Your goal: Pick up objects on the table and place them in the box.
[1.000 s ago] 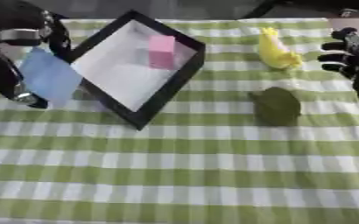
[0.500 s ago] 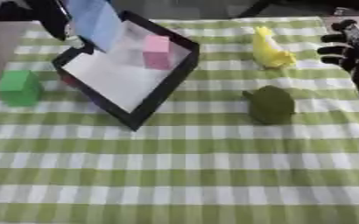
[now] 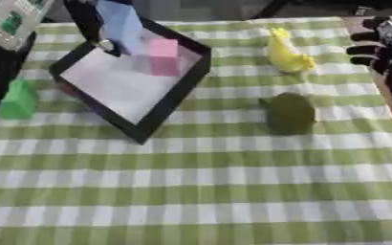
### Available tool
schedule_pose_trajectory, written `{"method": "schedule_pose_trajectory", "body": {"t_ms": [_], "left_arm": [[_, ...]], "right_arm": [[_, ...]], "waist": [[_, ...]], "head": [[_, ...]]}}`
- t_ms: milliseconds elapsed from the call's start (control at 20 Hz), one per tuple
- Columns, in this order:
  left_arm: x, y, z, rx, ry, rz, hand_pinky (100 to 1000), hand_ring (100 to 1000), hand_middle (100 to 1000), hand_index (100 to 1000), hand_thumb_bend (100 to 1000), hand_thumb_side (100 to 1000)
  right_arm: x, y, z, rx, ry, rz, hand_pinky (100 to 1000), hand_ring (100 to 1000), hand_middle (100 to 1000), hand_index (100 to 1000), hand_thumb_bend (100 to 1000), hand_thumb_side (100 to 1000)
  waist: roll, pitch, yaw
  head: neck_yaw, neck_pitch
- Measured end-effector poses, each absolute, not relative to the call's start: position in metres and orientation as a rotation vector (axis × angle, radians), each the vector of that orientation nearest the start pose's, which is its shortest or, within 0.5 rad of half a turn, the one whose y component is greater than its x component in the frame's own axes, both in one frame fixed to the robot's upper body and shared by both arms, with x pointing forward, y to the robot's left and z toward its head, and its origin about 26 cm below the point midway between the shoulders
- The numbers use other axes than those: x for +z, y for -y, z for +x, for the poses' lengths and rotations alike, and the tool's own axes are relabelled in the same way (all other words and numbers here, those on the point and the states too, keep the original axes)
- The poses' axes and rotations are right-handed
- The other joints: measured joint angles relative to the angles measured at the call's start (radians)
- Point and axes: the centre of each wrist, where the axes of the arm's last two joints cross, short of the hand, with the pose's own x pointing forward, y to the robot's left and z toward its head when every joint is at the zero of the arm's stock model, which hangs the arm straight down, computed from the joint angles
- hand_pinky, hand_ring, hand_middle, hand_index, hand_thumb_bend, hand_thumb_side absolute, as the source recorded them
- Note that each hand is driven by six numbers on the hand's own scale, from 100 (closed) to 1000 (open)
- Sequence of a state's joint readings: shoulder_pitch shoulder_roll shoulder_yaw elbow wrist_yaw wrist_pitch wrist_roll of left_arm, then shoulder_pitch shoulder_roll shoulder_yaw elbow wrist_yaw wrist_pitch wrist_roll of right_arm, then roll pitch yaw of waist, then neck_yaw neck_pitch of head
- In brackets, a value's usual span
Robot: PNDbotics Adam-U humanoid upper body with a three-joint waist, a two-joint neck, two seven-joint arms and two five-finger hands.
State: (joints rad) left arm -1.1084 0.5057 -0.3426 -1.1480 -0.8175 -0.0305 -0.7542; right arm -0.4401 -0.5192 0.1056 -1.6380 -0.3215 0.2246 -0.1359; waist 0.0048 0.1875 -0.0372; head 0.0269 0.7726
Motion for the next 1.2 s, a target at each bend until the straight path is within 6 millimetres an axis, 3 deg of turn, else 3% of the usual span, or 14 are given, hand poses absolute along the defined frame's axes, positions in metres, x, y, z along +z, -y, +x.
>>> {"method": "schedule_pose_trajectory", "body": {"t_ms": [450, 550, 650, 750, 900, 1100, 1200], "left_arm": [[0.252, -0.229, 0.49, -1.761, 1.154, 0.821, 739, 676, 604, 683, 635, 100], [0.244, -0.233, 0.494, -1.753, 1.15, 0.814, 757, 722, 668, 732, 666, 100], [0.239, -0.236, 0.496, -1.75, 1.143, 0.809, 793, 786, 763, 812, 759, 100], [0.237, -0.238, 0.497, -1.748, 1.138, 0.813, 815, 815, 797, 846, 817, 128], [0.239, -0.239, 0.498, -1.747, 1.139, 0.824, 831, 835, 825, 880, 864, 252], [0.241, -0.24, 0.498, -1.739, 1.139, 0.83, 832, 836, 827, 887, 856, 270], [0.243, -0.241, 0.498, -1.729, 1.142, 0.831, 825, 824, 812, 877, 820, 236]], "right_arm": [[0.174, 0.289, 0.361, 0.233, 1.8, -0.115, 796, 741, 730, 877, 100, 785], [0.174, 0.289, 0.361, 0.233, 1.8, -0.115, 796, 741, 730, 876, 100, 786], [0.174, 0.289, 0.361, 0.233, 1.8, -0.115, 796, 740, 730, 876, 100, 787], [0.174, 0.289, 0.361, 0.233, 1.8, -0.115, 796, 741, 730, 876, 100, 787], [0.173, 0.289, 0.361, 0.233, 1.8, -0.115, 796, 741, 730, 877, 100, 787], [0.173, 0.289, 0.361, 0.233, 1.8, -0.115, 796, 741, 730, 877, 100, 788], [0.173, 0.289, 0.361, 0.233, 1.799, -0.115, 796, 741, 730, 877, 100, 787]], "waist": [[-0.001, 0.001, -0.006], [-0.001, 0.001, -0.007], [-0.001, 0.001, -0.007], [-0.001, 0.001, -0.007], [-0.001, 0.001, -0.007], [-0.001, 0.001, -0.006], [-0.001, 0.001, -0.004]], "head": [[0.005, 0.0], [0.005, 0.0], [0.005, 0.0], [0.005, 0.0], [0.005, 0.0], [0.005, 0.0], [0.005, 0.0]]}}
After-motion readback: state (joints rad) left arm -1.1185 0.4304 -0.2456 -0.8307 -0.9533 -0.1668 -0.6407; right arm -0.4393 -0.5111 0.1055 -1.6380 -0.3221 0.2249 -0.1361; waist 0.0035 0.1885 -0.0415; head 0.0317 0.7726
